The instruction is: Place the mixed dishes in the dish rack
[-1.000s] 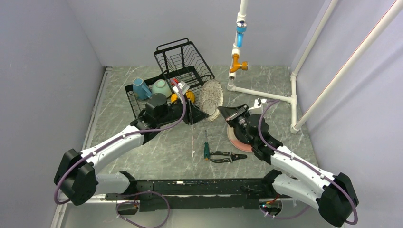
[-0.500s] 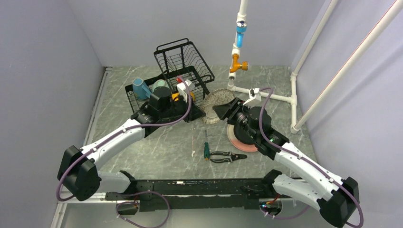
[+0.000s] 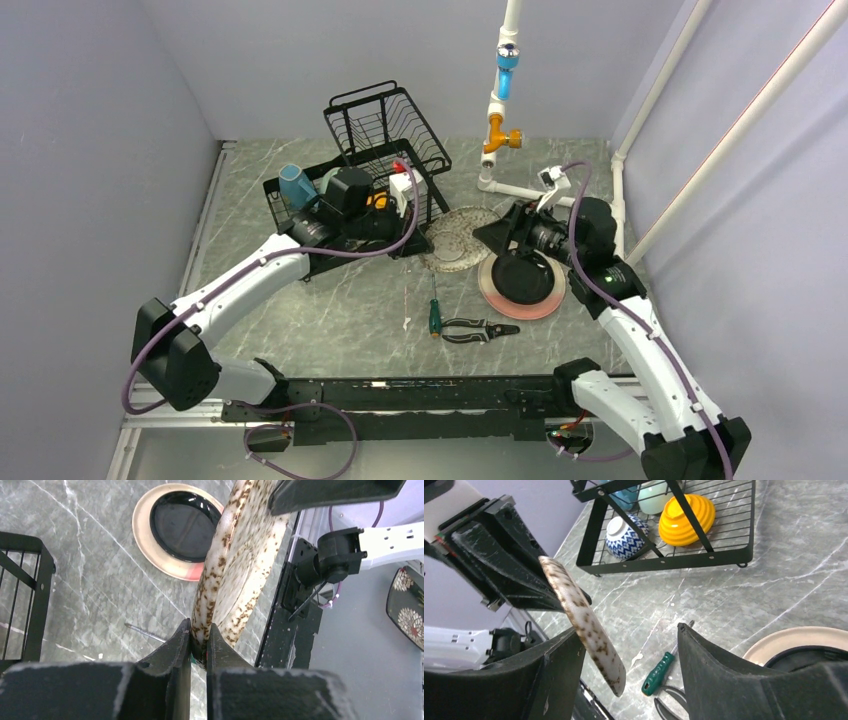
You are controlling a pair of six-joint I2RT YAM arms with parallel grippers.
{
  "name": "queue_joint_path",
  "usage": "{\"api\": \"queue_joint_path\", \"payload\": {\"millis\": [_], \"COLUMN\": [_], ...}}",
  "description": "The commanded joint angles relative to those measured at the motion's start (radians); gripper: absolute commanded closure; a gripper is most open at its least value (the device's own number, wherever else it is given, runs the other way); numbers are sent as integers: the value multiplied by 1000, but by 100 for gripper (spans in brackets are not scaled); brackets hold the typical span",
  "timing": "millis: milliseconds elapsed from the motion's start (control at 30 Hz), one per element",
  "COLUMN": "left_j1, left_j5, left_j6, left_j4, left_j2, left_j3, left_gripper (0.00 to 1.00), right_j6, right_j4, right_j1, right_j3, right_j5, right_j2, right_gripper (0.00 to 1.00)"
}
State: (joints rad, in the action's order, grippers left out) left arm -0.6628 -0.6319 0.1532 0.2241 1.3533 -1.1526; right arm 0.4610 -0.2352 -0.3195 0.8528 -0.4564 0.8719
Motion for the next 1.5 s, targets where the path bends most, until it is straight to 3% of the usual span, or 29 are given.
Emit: {"api": "queue_joint_path", "payload": {"millis": [0,167,267,400,467,567,767,967,1300,1367,1467], "left_j1": [-9,-15,-16,-16,-15,-15,-15,-16,-15,-15,-16], "left_j5": [-35,-11,-42,-76,-84,-114,-204,-241,-217,-228,-255], "left_j6": [-97,-131,-122,-108,-97,-73,-9,16,19,19,27], "left_j4": [82,136,151,143,125,120,12,-32,-77,-85,-98], "left_j2": [-6,17,31,35,29,23,-13,-36,-88,-94,-99], "left_j3": [-90,-117,-136,-137,-129,-137,-88,-68,-32,-30,-29], "left_gripper": [100,100,100,100,100,99,75,58,56,61,78], "right_j6": [-84,-16,29,93,121,152,273,320,323,335,343], "right_j4": [8,125,185,286,316,373,596,627,639,664,691], "right_j1": [54,66,66,65,66,66,67,66,66,67,66], "right_j3": [45,3,-33,-90,-108,-149,-281,-321,-331,-345,-361], "right_j5": [-216,-335,-331,-313,-303,-282,-200,-141,-98,-93,-98], "right_j2": [-31,-13,-16,-52,-63,-83,-166,-236,-278,-287,-299], "right_gripper": [35,47,59,79,99,100,100,100,100,100,100]}}
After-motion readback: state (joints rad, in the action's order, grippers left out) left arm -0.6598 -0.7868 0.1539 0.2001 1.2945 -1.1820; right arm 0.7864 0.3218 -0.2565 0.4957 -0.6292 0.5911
